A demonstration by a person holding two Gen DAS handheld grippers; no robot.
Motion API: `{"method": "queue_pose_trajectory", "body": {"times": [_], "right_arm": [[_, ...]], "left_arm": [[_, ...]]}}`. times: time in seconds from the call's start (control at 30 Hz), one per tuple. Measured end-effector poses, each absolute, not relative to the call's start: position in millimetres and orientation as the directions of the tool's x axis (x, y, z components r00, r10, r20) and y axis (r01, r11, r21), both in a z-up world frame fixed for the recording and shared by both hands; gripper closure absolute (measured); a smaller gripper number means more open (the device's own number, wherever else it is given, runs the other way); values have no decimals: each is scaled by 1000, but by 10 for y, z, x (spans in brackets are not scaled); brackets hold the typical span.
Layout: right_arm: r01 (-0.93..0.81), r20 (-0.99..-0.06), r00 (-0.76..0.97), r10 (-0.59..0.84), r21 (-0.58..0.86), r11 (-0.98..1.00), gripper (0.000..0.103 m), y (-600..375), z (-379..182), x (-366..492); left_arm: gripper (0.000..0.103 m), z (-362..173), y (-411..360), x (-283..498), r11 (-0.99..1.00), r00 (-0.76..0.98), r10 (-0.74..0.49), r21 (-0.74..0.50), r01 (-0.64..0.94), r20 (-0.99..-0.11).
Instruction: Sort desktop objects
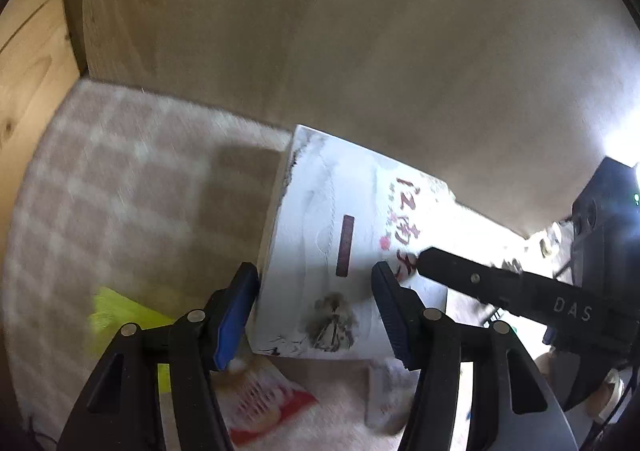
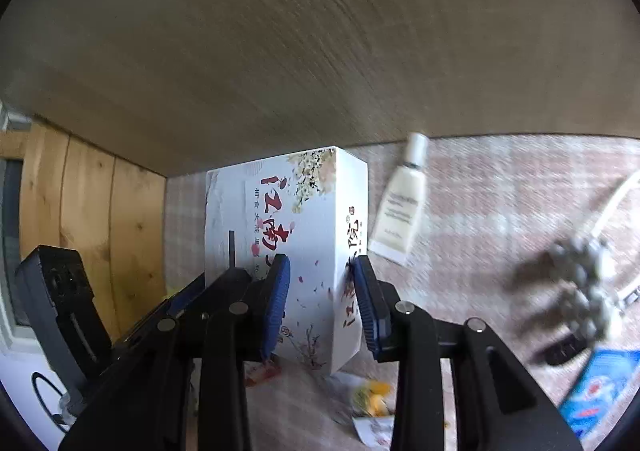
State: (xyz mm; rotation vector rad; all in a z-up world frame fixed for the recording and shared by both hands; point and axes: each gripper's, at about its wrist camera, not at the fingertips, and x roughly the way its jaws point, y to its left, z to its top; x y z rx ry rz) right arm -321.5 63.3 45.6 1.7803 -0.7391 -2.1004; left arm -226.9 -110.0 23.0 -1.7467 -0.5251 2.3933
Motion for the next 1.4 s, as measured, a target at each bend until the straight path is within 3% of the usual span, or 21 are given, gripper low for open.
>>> {"method": "queue_pose_trajectory", "body": {"times": [0.5,0.87,1.4], "right_arm": [[-119,-853,-223,-472,504,-855,70,1400,642,-1961],[-111,-824,-327,-463,520,-847,70,2125,1098,-1241],[-318,-791,-522,-319,527,-788,70,3833,1502,97]], "left_arm": [[47,408,-208,-1018,-920,-279,374,-392,8,-884],[47,928,511,-851,-916,-307,399,-389,-97,-864],[47,1413,2590,-381,-798,-210,541,-418,-433,-815]]}}
